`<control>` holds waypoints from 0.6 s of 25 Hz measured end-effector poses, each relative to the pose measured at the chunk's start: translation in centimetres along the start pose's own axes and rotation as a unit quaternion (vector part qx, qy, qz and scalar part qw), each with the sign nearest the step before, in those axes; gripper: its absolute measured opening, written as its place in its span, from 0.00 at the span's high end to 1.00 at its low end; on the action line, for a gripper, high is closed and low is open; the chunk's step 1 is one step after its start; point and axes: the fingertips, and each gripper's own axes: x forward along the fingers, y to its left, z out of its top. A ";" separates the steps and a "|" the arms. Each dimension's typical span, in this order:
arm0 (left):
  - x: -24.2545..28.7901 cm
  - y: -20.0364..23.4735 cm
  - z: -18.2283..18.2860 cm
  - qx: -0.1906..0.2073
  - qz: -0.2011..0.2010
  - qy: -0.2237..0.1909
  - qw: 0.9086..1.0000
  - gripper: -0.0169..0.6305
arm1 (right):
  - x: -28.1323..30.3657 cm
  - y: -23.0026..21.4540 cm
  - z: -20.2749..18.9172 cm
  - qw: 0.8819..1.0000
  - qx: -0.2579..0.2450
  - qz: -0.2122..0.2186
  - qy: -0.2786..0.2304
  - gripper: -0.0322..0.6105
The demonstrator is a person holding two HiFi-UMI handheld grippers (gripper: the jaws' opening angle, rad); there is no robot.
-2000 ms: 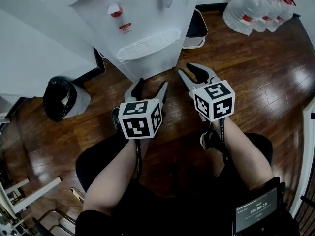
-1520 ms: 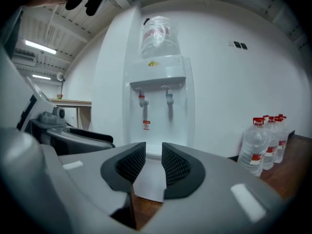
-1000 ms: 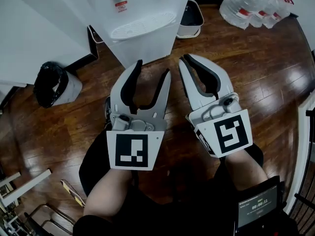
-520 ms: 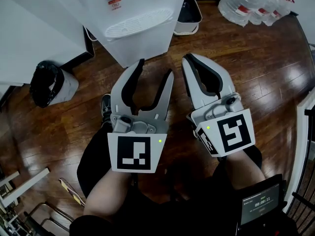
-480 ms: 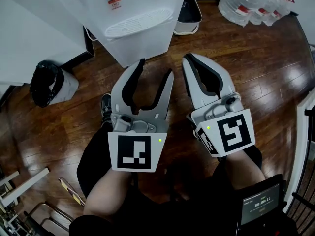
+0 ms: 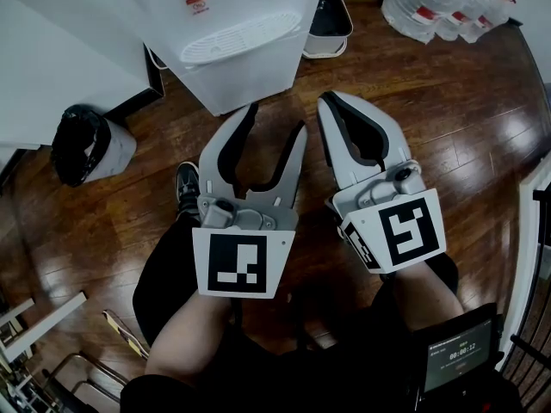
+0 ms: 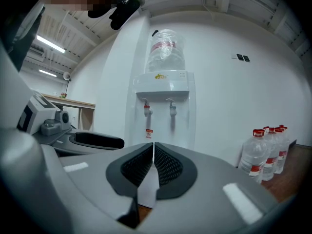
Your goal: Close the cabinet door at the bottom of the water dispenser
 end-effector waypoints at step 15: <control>0.0 0.0 0.1 -0.004 -0.002 0.002 1.000 0.61 | 0.1 0.2 -0.1 1.000 0.001 0.003 0.002 0.94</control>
